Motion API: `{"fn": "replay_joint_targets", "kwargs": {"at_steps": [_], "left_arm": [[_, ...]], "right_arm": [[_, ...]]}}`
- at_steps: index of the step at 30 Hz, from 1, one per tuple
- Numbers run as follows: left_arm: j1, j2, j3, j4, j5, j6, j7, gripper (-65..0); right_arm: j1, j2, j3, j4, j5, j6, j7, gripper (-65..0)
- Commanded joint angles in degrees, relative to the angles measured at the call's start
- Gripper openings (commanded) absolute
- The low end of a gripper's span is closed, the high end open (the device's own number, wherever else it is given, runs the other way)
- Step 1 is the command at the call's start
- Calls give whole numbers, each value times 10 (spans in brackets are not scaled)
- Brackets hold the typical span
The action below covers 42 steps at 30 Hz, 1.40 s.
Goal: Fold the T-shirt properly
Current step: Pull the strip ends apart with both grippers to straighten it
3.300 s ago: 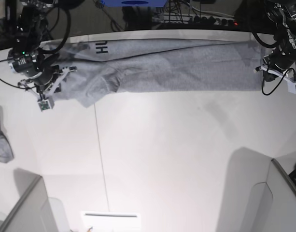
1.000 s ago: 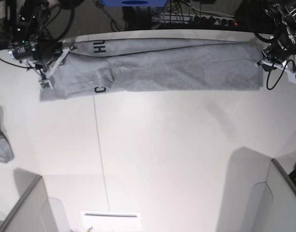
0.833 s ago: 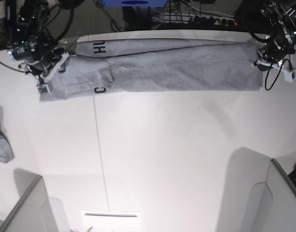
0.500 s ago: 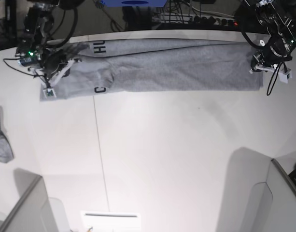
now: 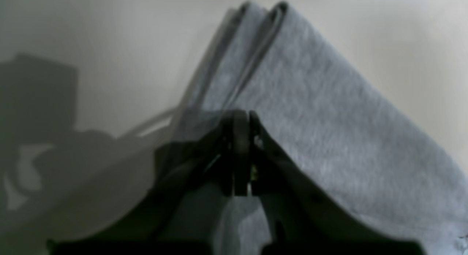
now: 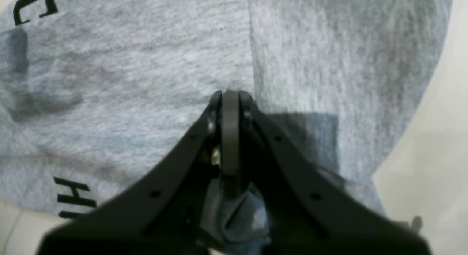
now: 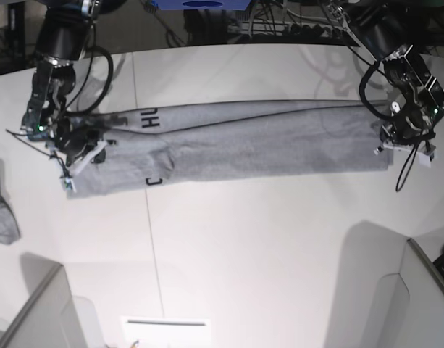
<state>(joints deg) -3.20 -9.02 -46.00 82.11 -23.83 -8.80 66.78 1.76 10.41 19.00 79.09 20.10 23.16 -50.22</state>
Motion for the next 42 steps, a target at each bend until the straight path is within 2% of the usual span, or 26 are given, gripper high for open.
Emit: {"fn": "replay_joint_targets", "kwargs": {"at_steps": [1,5,9,12,15,19,23,24,26,30,32,34,38,42], "left_arm": [[-18,-10,-2,10,-2,2,-3,-650],[-47,-12,-7,73,-6,2,59,-650],[-29,-25,-9,194,-62,1,94,-650],[16,-44,-9,225,-130,1,93,-650],[83,-57,-14,224,-211,1,89,-650],[172,-62,-62,225,-309,1,38,-650],[229,-62,-97,226,-358,1,2,-650],[235,-62,-101,224,-360,1,-5,-611],[238,-62,-109,218,-357,-9,-7,-477],[230,-62,-106,175,-314,-71,-10,-219],[208,-62,-105,139,-275,-108,-10,-132],[185,-62,-95,92,-226,-150,-10,-133],[139,-62,-56,37,-149,-208,-10,-179],[110,-60,-24,0,-121,-223,-10,-186]], "right_arm": [[12,7,-1,3,-17,-10,-4,-650],[29,3,4,22,-13,-10,-4,-650],[10,2,4,104,-12,-5,-3,-650],[-11,-18,4,184,-12,-4,-3,-650],[-42,-22,5,249,-12,-4,-3,-650],[-80,-45,3,294,-12,-4,-3,-650],[-93,-48,-1,291,-12,-4,-5,-650],[-97,-49,-2,291,-12,-4,-5,-650],[-100,-50,-2,291,-12,-4,-4,-650],[-101,-50,-2,291,-12,-4,-7,-650],[-102,-50,-2,291,-12,-4,-7,-650],[-106,-50,-2,291,-12,-4,-8,-650],[-113,-50,-2,292,-12,-4,-8,-650],[-116,-50,-2,292,-12,-4,-8,-650]]}}
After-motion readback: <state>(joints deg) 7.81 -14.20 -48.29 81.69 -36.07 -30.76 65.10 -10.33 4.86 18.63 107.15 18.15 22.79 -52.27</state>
